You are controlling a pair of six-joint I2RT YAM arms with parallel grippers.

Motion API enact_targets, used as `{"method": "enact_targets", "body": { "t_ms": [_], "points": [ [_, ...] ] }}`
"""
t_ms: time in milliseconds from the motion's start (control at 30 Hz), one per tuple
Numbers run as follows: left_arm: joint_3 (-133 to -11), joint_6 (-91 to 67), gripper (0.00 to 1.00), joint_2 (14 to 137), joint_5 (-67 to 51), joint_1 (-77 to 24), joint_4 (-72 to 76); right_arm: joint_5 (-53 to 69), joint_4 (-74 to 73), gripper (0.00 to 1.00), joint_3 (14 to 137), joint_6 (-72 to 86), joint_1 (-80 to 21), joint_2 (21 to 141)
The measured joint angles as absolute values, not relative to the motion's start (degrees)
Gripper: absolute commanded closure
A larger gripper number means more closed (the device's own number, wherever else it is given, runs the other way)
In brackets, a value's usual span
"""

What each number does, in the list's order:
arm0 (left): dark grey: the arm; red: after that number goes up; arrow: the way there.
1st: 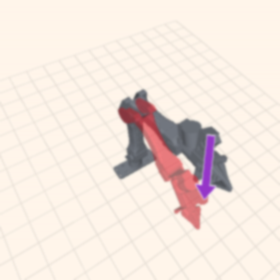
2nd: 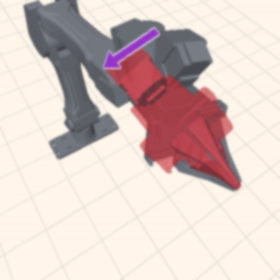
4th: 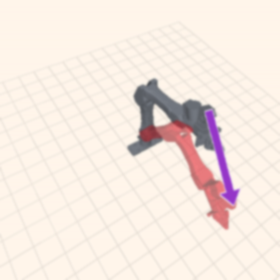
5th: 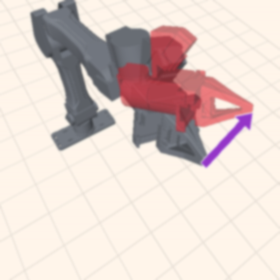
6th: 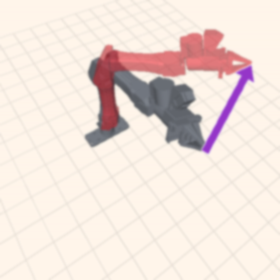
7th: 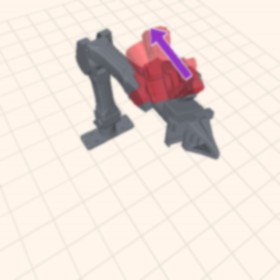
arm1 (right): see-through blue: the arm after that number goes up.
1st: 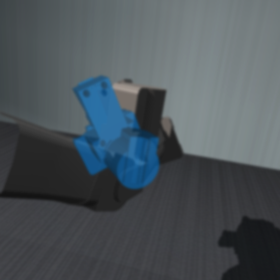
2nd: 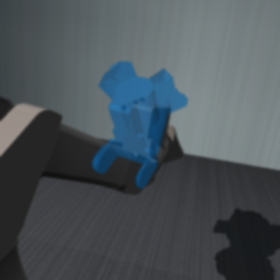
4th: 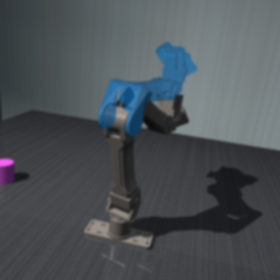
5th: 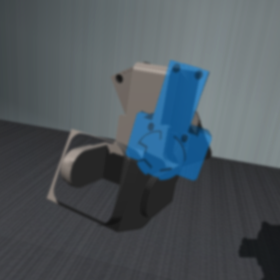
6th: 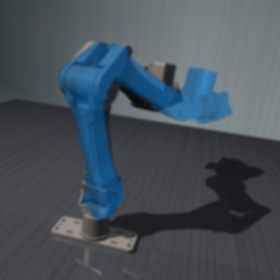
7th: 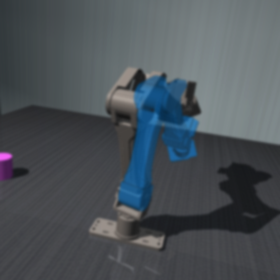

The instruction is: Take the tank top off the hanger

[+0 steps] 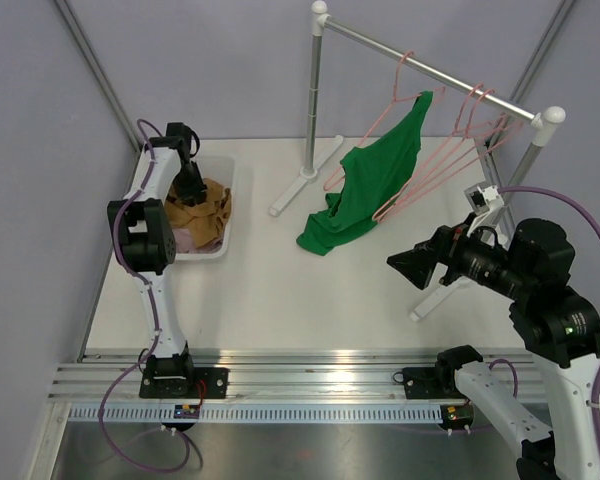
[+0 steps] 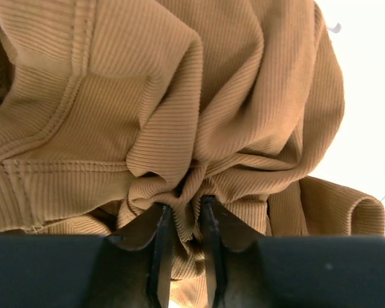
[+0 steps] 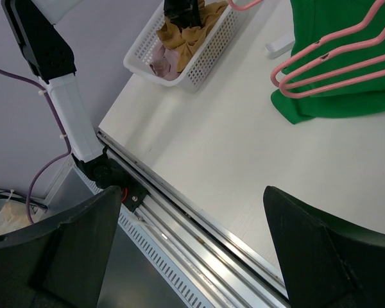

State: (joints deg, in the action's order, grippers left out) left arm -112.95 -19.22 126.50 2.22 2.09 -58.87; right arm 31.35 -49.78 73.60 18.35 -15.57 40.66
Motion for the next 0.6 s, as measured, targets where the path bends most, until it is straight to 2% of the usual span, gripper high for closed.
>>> {"method": "enact_targets", "body": {
  "t_ms": [300, 333, 433, 467, 600],
  "points": [
    [-114.41, -19.51, 0.41, 126.43, 2.39, 1.67, -60.31, 31.11, -53.47, 0.00, 75.05, 17.06, -15.57, 38.30],
    [-114.43, -19.57, 0.31, 126.08, 2.39, 1.61, -60.29, 30.98, -53.95, 0.01, 75.29, 16.84, -15.57, 38.13],
    [-114.39, -20.18, 0.16, 123.98, 2.46, 1.48, -60.34, 30.41, -55.13, 0.01, 76.12, 16.45, -15.57, 38.06],
    [-114.17, -20.38, 0.01, 122.41, 2.35, 1.48, -60.31, 29.91, -55.51, 0.00, 76.31, 16.43, -15.57, 38.06],
    [-113.75, -20.99, 0.01, 111.11, 2.22, 1.08, -59.35, 26.24, -57.28, 0.00, 78.30, 15.99, -15.57, 38.26]
  ]
}}
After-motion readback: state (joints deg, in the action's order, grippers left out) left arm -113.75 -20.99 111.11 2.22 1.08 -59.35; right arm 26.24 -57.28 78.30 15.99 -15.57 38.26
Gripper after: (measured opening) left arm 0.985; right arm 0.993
